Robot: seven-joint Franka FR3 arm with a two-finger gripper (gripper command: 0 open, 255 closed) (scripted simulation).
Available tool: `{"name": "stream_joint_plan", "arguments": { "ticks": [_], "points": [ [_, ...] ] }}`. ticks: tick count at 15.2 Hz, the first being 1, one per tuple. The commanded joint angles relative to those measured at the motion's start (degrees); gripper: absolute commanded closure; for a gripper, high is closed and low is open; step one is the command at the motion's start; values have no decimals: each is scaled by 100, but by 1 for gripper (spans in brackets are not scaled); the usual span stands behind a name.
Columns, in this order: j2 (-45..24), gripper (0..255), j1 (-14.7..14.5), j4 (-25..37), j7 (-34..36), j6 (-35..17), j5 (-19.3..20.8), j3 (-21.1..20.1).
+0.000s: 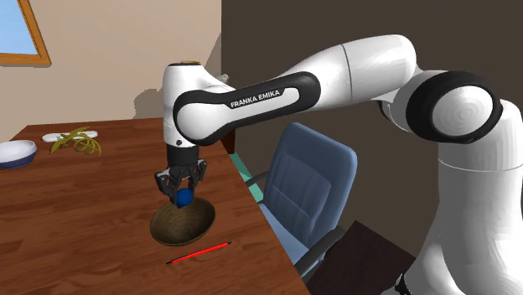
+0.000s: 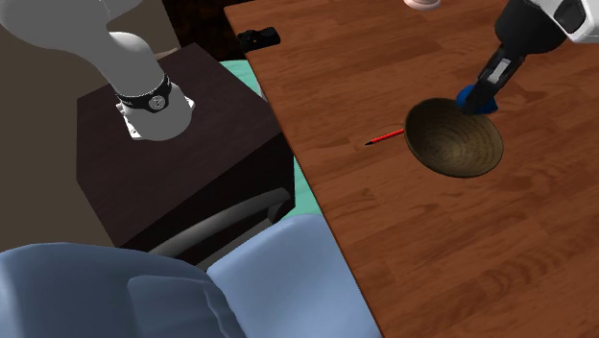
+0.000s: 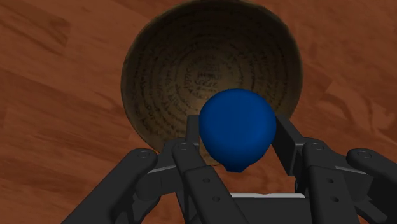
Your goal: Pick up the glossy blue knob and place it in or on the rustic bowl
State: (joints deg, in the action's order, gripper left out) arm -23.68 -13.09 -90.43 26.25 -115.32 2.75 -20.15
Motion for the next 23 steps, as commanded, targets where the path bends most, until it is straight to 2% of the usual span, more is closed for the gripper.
{"name": "stream_joint_plan", "arguments": {
  "ticks": [1,9,17,18,23],
  "points": [
    [-42,255,3,-83,-7,-125,14,10],
    [-276,255,-17,-427,5,-693,92,54],
    [-276,255,-17,-427,5,-693,92,54],
    [-276,0,-17,-427,5,-693,92,54],
    [-276,0,-17,-427,5,-693,92,54]
  ]
}}
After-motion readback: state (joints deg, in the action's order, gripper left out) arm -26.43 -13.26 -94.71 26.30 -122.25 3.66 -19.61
